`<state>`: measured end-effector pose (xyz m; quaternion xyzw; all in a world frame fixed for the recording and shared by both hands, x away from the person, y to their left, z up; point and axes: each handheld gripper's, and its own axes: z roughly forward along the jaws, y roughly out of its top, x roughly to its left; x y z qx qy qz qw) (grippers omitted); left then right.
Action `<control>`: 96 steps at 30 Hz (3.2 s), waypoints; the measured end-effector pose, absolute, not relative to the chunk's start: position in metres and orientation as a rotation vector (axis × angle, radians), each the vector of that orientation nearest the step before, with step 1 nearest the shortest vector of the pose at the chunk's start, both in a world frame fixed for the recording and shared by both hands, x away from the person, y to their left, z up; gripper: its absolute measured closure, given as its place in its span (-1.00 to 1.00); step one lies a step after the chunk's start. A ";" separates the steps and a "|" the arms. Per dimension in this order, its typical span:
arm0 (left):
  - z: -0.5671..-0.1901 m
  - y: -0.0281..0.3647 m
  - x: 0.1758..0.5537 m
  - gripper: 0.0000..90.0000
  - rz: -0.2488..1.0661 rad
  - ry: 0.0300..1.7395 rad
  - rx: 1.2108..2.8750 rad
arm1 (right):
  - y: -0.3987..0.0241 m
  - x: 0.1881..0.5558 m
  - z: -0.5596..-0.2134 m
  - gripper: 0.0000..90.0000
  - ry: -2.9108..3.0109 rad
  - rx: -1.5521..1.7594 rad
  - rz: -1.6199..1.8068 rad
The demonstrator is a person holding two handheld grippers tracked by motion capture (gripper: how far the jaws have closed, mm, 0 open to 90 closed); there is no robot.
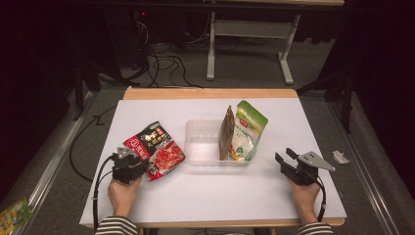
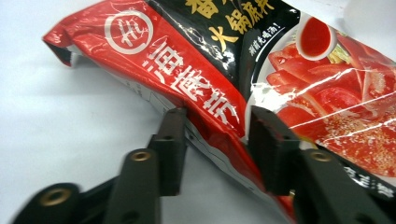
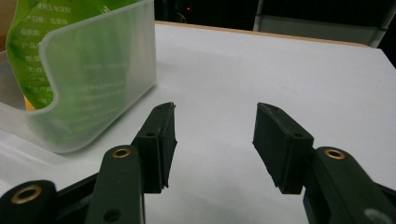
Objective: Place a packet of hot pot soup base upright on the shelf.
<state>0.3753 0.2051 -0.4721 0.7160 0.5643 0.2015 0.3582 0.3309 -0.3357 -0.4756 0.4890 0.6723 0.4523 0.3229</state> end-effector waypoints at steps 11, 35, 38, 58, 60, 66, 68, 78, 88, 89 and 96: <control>-0.467 0.203 0.374 0.79 0.482 1.464 1.840 | -0.335 0.330 -0.476 0.08 1.766 1.275 1.184; -0.466 0.191 0.314 0.93 0.442 1.406 1.821 | -0.334 0.330 -0.476 0.08 1.767 1.262 1.176; -0.463 0.192 0.306 0.95 0.441 1.380 1.806 | -0.334 0.329 -0.476 0.08 1.765 1.267 1.174; -0.444 0.193 0.387 0.22 0.605 1.259 1.957 | -0.334 0.330 -0.476 0.07 1.769 1.268 1.174; -0.445 0.194 0.395 0.16 0.621 1.263 1.958 | -0.334 0.330 -0.476 0.07 1.770 1.272 1.174; -0.451 0.195 0.417 0.07 0.615 1.255 2.003 | -0.334 0.330 -0.476 0.07 1.772 1.269 1.171; -0.453 0.195 0.419 0.07 0.602 1.248 1.996 | -0.334 0.330 -0.476 0.06 1.771 1.269 1.170; -0.467 0.197 0.431 0.05 0.509 1.256 2.051 | -0.333 0.330 -0.476 0.06 1.773 1.272 1.168; -0.467 0.199 0.427 0.24 0.506 1.223 2.113 | -0.333 0.330 -0.476 0.06 1.773 1.270 1.169; -0.467 0.199 0.427 0.26 0.506 1.223 2.113 | -0.333 0.330 -0.476 0.06 1.773 1.270 1.169; -0.464 0.204 0.420 0.48 0.488 1.223 2.150 | -0.334 0.330 -0.476 0.05 1.773 1.269 1.169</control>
